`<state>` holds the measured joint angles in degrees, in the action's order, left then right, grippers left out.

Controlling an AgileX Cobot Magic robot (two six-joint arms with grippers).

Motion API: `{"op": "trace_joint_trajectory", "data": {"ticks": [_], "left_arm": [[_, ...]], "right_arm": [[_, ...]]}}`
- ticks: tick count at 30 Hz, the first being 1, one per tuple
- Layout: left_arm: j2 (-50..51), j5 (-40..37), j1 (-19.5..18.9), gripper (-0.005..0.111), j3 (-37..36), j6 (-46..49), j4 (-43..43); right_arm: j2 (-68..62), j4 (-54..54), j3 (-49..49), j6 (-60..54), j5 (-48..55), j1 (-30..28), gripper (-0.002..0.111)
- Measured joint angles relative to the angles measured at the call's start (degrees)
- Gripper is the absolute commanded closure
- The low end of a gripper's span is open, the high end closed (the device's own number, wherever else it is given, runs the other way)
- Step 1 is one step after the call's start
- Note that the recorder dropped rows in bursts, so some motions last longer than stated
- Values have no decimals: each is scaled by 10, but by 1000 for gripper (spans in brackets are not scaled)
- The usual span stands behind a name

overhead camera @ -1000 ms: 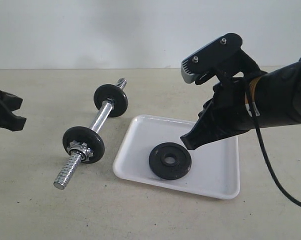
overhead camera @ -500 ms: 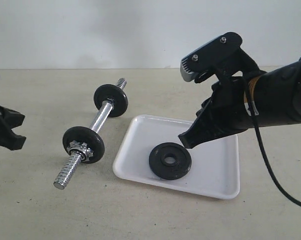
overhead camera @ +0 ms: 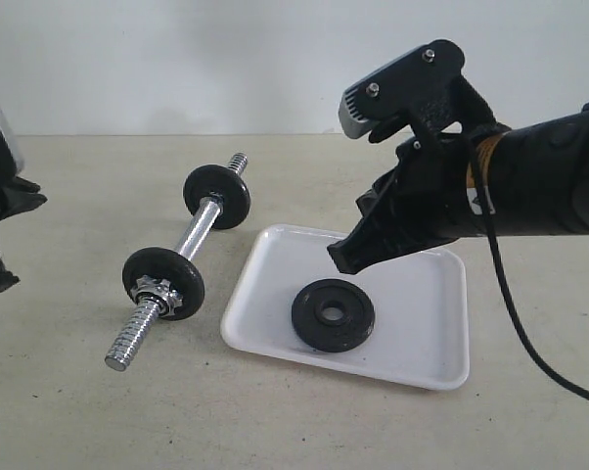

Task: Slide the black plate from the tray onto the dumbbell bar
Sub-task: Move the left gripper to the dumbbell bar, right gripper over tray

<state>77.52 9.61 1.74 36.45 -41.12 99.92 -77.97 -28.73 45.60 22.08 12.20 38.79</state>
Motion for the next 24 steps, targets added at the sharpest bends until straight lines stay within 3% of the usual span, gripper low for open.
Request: {"op": "trace_joint_trajectory", "data": {"ticks": [3, 5, 9, 12, 17, 19, 24], "left_arm": [[0, -75, 0, 102, 1, 75, 4], [0, -165, 0, 102, 8, 78, 3], [10, -359, 0, 102, 43, -34, -77], [15, -435, 0, 102, 59, -75, -187], [19, -418, 0, 102, 60, -9, -425], [19, -400, 0, 102, 60, 70, -546], [20, -390, 20, 102, 73, 382, -870]], "right_arm": [[0, -1, 0, -7, 6, 0, 109], [0, -1, 0, -8, 0, 0, 109], [0, -1, 0, -11, -33, 0, 109], [0, -1, 0, -11, -54, 0, 109], [0, -1, 0, -11, -55, 0, 109], [0, -1, 0, -11, -40, 0, 109], [0, -1, 0, -11, 25, 0, 109]]}}
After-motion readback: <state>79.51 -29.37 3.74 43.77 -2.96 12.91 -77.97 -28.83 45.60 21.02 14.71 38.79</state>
